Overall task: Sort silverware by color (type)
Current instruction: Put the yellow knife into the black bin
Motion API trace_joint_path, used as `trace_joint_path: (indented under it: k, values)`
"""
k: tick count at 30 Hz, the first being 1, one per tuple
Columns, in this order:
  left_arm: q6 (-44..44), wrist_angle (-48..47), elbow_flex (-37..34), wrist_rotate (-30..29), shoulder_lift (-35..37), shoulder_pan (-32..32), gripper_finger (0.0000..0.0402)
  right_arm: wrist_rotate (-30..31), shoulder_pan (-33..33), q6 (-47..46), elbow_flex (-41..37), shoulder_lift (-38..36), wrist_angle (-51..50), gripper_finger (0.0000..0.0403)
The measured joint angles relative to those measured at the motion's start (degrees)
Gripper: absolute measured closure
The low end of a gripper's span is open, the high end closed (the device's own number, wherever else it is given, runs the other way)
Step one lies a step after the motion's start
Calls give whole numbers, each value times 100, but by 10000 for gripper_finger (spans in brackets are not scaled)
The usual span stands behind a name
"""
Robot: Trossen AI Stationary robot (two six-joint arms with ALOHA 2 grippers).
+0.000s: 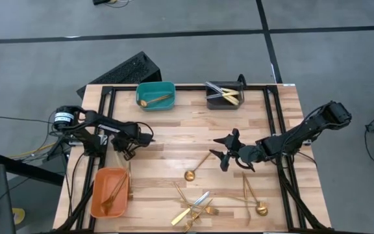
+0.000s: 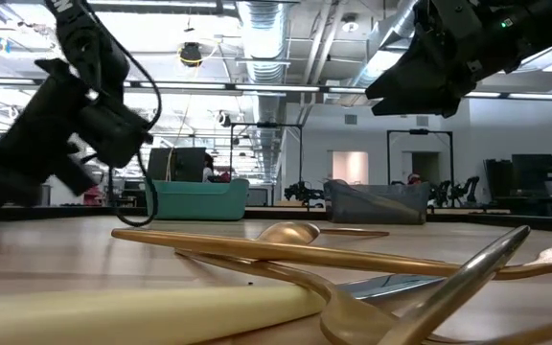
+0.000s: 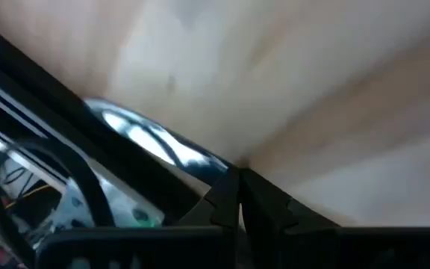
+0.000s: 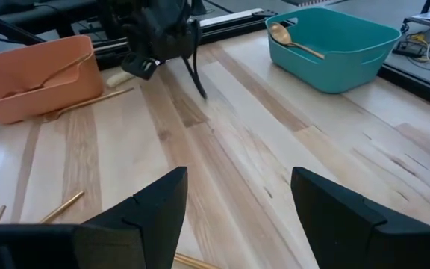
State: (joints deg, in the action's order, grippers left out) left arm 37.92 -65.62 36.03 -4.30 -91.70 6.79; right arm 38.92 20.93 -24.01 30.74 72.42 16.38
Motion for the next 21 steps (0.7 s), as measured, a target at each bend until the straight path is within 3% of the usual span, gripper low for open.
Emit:
trace_joint_path:
  k: [5,12,21]
  values:
    - [-131,-71,-320,361,-7,-91,395,-7,-2,-2,0,0,-2,138]
    - [-65,147,-229,343,-27,-129,396,-9,-2,-2,0,0,2,138]
    - [-575,699,877,-713,-26,-146,396,-175,4,-9,-2,0,-4,138]
